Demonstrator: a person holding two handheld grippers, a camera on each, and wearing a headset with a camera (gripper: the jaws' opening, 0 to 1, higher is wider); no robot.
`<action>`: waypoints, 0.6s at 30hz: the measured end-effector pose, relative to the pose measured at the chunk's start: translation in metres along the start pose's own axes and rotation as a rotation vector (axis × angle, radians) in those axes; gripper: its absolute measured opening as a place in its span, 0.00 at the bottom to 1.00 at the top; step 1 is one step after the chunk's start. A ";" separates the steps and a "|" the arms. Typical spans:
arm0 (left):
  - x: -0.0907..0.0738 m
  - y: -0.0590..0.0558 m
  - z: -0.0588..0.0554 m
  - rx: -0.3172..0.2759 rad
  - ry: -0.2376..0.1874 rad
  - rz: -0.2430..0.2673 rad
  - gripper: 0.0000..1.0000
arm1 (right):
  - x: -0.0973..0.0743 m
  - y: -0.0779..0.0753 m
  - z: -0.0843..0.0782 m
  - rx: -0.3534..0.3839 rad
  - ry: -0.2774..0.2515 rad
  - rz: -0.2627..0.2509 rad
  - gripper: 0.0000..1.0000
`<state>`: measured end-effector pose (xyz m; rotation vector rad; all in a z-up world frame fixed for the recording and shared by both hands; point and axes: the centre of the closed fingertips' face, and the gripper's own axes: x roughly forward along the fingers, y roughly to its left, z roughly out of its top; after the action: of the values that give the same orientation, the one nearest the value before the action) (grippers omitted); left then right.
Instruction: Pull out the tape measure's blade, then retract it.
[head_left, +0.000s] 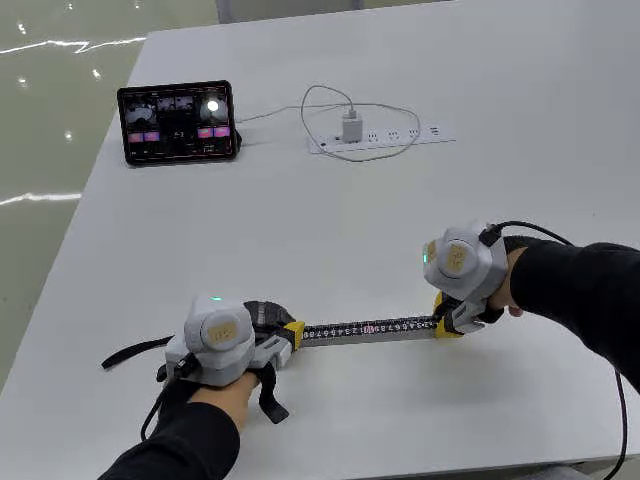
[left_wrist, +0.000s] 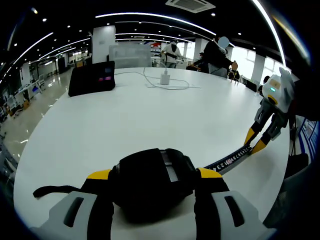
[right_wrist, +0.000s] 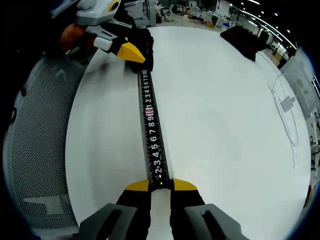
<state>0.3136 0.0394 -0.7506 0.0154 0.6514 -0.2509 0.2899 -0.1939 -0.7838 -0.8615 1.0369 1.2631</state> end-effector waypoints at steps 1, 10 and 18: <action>0.000 0.000 0.000 0.000 0.000 0.000 0.60 | 0.000 0.000 0.000 0.000 0.000 0.000 0.10; 0.000 0.000 0.000 0.000 -0.001 0.000 0.60 | 0.001 0.000 0.002 -0.001 0.002 -0.004 0.10; 0.000 0.000 0.000 -0.001 0.000 -0.002 0.60 | 0.001 0.001 0.004 -0.008 0.005 -0.004 0.10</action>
<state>0.3133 0.0396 -0.7506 0.0137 0.6512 -0.2524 0.2898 -0.1894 -0.7836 -0.8730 1.0345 1.2627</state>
